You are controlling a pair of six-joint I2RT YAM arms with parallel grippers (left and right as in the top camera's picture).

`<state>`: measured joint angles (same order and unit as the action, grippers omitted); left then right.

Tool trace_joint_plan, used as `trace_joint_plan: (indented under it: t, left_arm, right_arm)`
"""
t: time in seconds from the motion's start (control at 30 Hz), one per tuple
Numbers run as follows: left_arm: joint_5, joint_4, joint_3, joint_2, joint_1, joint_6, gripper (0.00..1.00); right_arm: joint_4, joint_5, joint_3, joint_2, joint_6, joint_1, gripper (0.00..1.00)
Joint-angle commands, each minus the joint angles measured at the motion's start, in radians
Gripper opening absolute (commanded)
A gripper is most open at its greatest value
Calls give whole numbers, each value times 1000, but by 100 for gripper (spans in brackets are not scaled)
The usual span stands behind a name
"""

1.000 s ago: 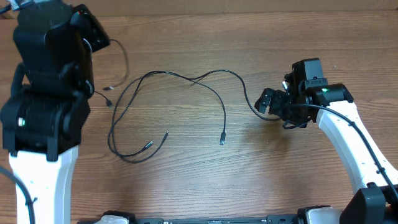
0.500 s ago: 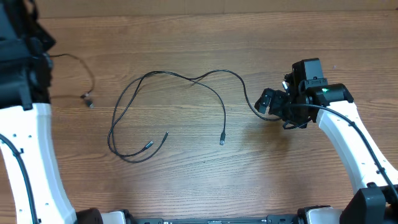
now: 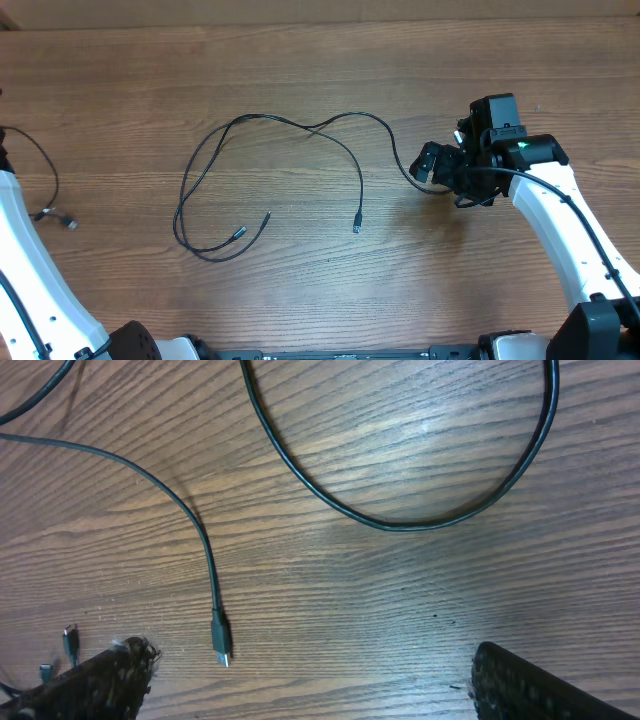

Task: Untangle cables

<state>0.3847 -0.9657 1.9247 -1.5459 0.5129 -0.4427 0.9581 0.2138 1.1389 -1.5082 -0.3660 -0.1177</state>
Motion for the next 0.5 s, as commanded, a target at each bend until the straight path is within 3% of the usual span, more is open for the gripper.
trace_joint_plan:
  t: [0.0,0.03,0.07,0.17,0.2,0.3,0.47]
  left_arm:
    - [-53,2,8,-13,5,-11,4]
    - [-53,0,8,-18,5,-11,7]
    - [-55,-4,8,-21,5,-11,16]
    - [-92,-15,8,-32,4,-10,68]
    - [-106,-18,8,-36,4,-10,80]
    - [-143,-29,8,-40,4,-10,89]
    - [-304,-61,8,-40,3,-10,92]
  right_arm:
    - [-5,5,13,27,1,2,100]
    - [-4,5,13,27,1,2,100]
    - [-2,5,13,27,1,2,100]
    - [-1,5,13,27,1,2,100]
    - [-1,5,13,27,1,2,100]
    - [-2,5,13,27,1,2,100]
    - [-2,5,13,27,1,2,100]
